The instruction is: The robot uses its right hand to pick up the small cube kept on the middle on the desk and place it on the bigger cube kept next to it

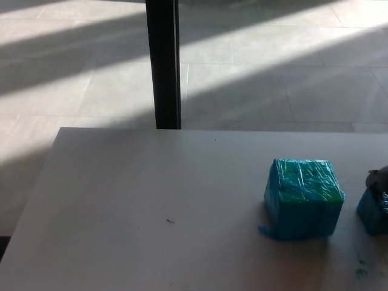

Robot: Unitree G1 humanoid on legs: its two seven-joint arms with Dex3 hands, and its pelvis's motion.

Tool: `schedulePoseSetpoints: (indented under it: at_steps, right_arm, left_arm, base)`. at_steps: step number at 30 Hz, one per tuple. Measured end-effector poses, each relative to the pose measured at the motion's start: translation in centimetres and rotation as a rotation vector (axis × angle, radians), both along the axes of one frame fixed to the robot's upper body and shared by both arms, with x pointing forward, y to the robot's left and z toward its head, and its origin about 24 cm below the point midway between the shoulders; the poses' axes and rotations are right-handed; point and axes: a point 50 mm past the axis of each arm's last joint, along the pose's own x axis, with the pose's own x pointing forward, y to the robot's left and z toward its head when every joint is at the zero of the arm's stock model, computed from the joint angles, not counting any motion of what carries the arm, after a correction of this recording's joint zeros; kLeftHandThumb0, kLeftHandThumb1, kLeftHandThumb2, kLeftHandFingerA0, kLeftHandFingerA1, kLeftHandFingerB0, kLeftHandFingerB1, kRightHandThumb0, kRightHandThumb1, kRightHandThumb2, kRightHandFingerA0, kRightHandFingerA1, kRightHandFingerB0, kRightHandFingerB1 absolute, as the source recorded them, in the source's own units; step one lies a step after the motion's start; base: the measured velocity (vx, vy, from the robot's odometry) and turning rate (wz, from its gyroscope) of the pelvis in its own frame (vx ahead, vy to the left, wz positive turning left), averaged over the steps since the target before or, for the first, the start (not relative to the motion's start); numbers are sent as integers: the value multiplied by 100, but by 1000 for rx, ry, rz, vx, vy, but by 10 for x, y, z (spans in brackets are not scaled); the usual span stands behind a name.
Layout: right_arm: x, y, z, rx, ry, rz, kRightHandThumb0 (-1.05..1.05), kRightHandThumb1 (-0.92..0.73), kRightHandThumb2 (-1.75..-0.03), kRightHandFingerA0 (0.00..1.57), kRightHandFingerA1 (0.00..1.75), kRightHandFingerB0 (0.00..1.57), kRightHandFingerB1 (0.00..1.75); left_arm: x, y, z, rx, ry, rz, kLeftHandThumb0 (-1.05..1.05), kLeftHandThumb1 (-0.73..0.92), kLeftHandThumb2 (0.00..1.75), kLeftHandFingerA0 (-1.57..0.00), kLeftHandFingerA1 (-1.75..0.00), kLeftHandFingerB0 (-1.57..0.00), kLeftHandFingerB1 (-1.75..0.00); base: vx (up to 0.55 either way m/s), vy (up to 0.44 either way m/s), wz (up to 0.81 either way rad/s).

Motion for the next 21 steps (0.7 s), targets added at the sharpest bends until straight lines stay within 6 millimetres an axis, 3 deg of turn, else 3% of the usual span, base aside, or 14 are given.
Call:
schedulePoseSetpoints:
  at_steps: [2, 3, 5, 6, 7, 8, 9, 10, 11, 12, 13, 17, 18, 21]
  right_arm:
    - [0, 1, -1, -11, -2, 11, -25, -72, -63, 17, 83, 30, 37]
    - [-1, 2, -2, -8, -9, 13, -20, -51, -100, 21, 64, 18, 53]
    - [-3, 3, -5, -1, -28, 20, -19, -50, -99, 21, 63, 19, 53]
    - [-3, 3, -6, 3, -43, 26, -22, -70, -67, 24, 72, 31, 36]
    - [-4, 4, -8, 5, -57, 31, -23, -67, -64, 38, 80, 37, 38]
    - [-6, 3, -10, 6, -75, 37, -23, -68, -63, 51, 103, 40, 36]
    - [-6, 3, -11, 7, -92, 44, -23, -72, -62, 66, 112, 52, 43]
    - [-7, 3, -12, 10, -106, 50, -23, -70, -64, 70, 132, 64, 72]
    - [-8, 3, -13, 14, -125, 58, -23, -70, -64, 70, 132, 64, 72]
    - [-8, 3, -12, 16, -143, 66, -26, -71, -64, 70, 149, 67, 100]
    - [-8, 3, -12, 15, -160, 75, -26, -70, -65, 70, 152, 72, 96]
    - [-9, 3, -14, 7, -213, 106, -29, -77, -65, 75, 152, 74, 70]
    - [-10, 3, -15, 3, -228, 116, -29, -74, -64, 86, 138, 80, 61]
    - [-12, 1, -18, -5, -264, 137, -30, -74, -65, 79, 158, 75, 65]
  left_arm:
    - [0, 0, 0, 2, 0, -2, -88, 83, 65, -37, -49, -29, -36]
    - [0, 0, 0, 2, 2, -4, -89, 84, 64, -38, -48, -29, -35]
    - [0, 0, 0, 2, 5, -6, -92, 70, 79, -35, -52, -27, -41]
    - [0, -1, -1, 2, 7, -7, -92, 71, 81, -35, -52, -27, -41]
    - [0, -1, -1, 2, 7, -7, -86, 85, 66, -38, -48, -32, -36]
    - [0, -1, -1, 2, 8, -8, -86, 85, 66, -38, -48, -32, -36]
    - [1, -1, -1, 2, 7, -9, -91, 73, 76, -36, -51, -30, -40]
    - [1, -1, -1, 2, 8, -10, -91, 73, 77, -35, -51, -29, -40]
    - [1, -1, -1, 2, 8, -10, -91, 73, 77, -35, -51, -29, -40]
    - [1, -1, -1, 2, 8, -10, -90, 73, 76, -36, -50, -30, -40]
    - [1, -1, -1, 1, 9, -10, -86, 84, 66, -36, -47, -33, -36]
    - [1, -1, -1, 1, 8, -10, -85, 86, 66, -35, -48, -31, -36]
    - [1, -1, -1, 1, 7, -10, -85, 86, 66, -34, -49, -31, -37]
    - [2, -1, -1, 1, 6, -11, -91, 73, 77, -35, -52, -29, -41]
  base:
    - [0, 0, 0]
    - [0, 0, 0]
    - [0, 0, 0]
    - [0, 0, 0]
    - [0, 0, 0]
    - [0, 0, 0]
    - [0, 0, 0]
    - [0, 0, 0]
    - [0, 0, 0]
    - [0, 0, 0]
    - [0, 0, 0]
    - [0, 0, 0]
    - [0, 0, 0]
    - [0, 0, 0]
